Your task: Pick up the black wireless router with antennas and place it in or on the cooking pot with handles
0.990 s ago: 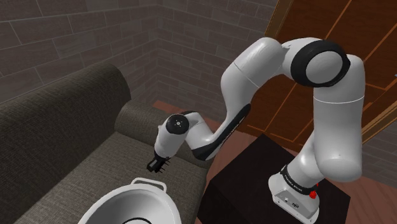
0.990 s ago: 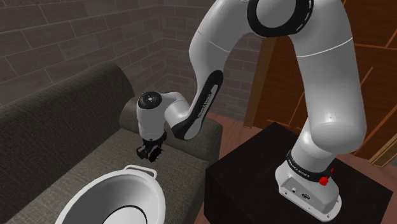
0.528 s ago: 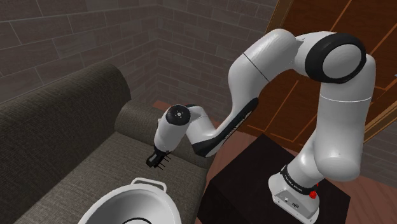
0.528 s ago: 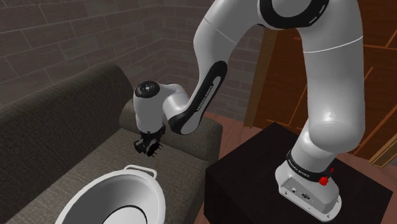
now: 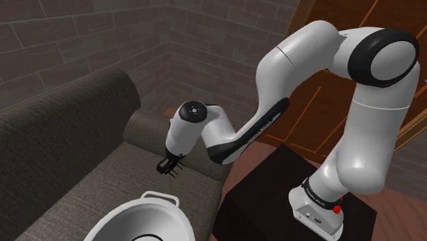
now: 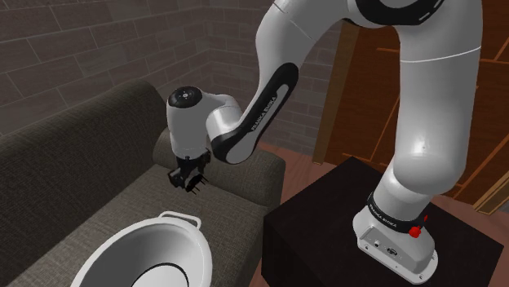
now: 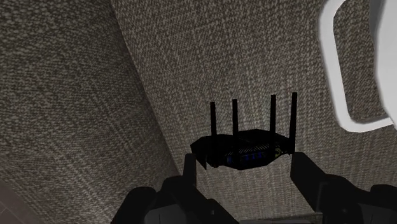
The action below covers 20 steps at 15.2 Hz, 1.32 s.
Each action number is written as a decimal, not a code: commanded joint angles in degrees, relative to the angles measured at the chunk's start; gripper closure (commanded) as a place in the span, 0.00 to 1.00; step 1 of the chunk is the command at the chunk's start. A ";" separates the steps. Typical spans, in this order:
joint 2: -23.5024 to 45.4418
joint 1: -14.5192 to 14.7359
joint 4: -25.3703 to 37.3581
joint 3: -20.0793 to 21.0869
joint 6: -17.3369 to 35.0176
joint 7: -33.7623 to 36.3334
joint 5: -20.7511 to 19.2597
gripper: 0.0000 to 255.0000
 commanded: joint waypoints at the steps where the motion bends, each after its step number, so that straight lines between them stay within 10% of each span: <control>1: -1.25 -0.79 -0.14 1.03 -0.82 -1.48 1.79 1.00; 6: -4.38 -2.57 -0.38 3.40 -2.86 -5.02 6.17 1.00; 20: 4.75 15.90 12.46 5.13 -14.35 14.05 0.76 1.00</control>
